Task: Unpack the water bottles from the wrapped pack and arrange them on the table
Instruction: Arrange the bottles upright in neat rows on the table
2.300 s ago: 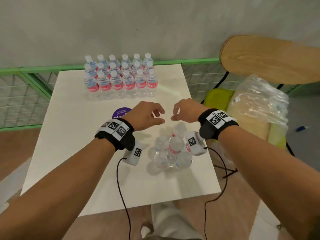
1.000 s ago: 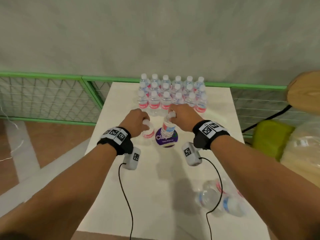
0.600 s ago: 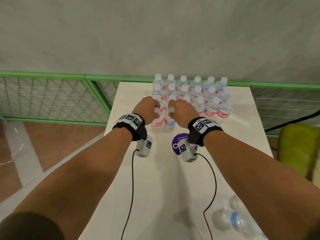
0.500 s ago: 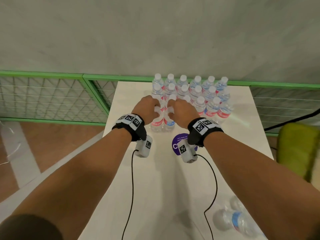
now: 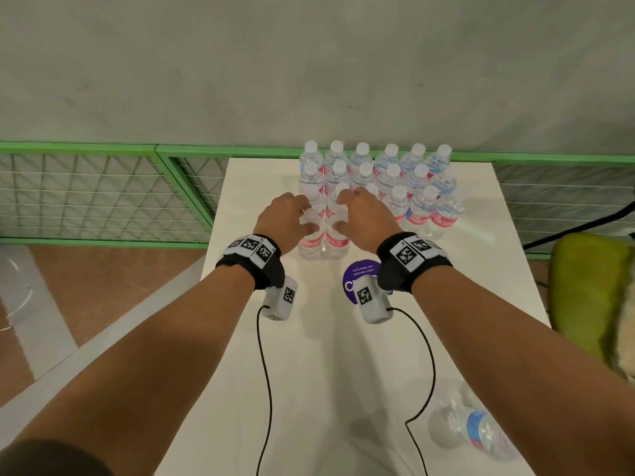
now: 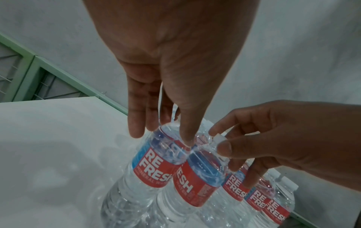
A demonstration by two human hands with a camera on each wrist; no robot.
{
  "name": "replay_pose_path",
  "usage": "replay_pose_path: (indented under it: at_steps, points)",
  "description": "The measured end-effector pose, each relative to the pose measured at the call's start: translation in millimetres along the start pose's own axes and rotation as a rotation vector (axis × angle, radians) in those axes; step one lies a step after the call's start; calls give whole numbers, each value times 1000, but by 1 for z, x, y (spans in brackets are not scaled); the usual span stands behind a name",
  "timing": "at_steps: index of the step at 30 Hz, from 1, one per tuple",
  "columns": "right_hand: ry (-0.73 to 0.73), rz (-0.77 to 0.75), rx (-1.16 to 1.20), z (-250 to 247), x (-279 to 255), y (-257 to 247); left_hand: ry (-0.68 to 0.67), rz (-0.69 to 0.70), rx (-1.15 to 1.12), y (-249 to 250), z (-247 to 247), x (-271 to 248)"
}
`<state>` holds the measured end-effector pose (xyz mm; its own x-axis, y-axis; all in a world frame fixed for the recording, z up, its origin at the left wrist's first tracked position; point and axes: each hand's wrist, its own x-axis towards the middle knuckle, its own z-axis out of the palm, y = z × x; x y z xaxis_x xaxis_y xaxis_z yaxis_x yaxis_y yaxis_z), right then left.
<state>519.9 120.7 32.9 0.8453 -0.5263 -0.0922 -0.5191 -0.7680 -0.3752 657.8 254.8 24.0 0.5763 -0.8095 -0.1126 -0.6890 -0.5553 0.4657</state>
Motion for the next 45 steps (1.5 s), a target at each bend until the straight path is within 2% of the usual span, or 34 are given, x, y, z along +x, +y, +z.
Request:
replay_pose_path:
  at_steps: [2,8,14,18,30,38,41,45]
  points:
    - [-6,34,20,2,-1,0,5,2,-2,-1,1,-1]
    - [-37,14,76,5,-1,3,-32,27,-47,-5,1,3]
    - [16,105,136,12,-5,0,1,43,-47,-8,7,3]
    - [31,47,166,15,-6,-1,11,47,-49,-9,9,3]
    - [29,-5,196,16,-6,3,53,64,-127,-7,12,0]
    - [-42,71,299,9,-12,4,62,38,-218,-9,11,-9]
    - [-35,101,356,-6,-23,8,134,-9,-254,-9,6,-19]
    - [-23,92,301,-40,-50,26,223,11,-229,9,-8,-39]
